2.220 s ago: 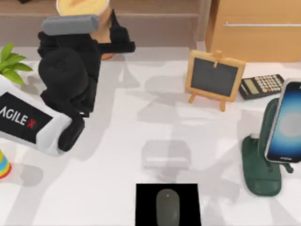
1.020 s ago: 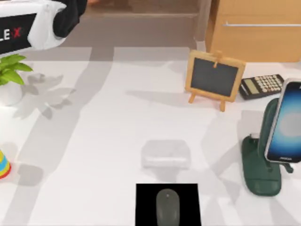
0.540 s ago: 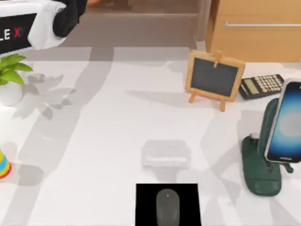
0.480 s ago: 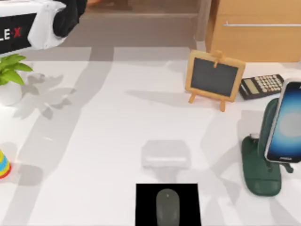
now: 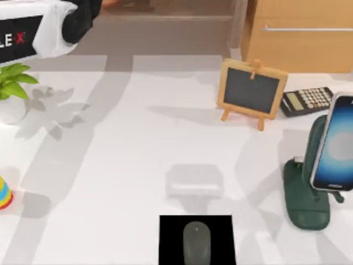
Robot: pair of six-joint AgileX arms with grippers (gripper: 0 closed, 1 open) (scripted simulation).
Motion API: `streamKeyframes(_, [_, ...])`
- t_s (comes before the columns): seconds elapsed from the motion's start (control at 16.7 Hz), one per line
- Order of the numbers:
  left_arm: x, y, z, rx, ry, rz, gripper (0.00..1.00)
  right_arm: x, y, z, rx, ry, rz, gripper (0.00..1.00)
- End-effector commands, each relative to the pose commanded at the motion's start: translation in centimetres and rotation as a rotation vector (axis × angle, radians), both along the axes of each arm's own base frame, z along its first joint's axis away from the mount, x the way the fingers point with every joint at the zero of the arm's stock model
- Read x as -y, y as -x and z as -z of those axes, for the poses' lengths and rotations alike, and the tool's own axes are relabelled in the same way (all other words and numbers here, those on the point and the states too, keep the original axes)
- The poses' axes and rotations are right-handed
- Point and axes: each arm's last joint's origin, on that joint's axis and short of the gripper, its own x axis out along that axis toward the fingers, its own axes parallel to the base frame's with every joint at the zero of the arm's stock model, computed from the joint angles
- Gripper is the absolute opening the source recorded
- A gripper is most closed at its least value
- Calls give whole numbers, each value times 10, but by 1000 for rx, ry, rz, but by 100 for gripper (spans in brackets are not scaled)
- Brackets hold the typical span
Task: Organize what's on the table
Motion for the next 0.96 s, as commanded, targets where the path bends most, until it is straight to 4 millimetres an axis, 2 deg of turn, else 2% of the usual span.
streamKeyframes(0.6, [0, 0, 0, 0, 0, 0, 98, 0, 0, 0, 0, 0, 0, 100])
streamKeyframes(0.96, [0, 0, 0, 0, 0, 0, 100, 0, 0, 0, 0, 0, 0, 100])
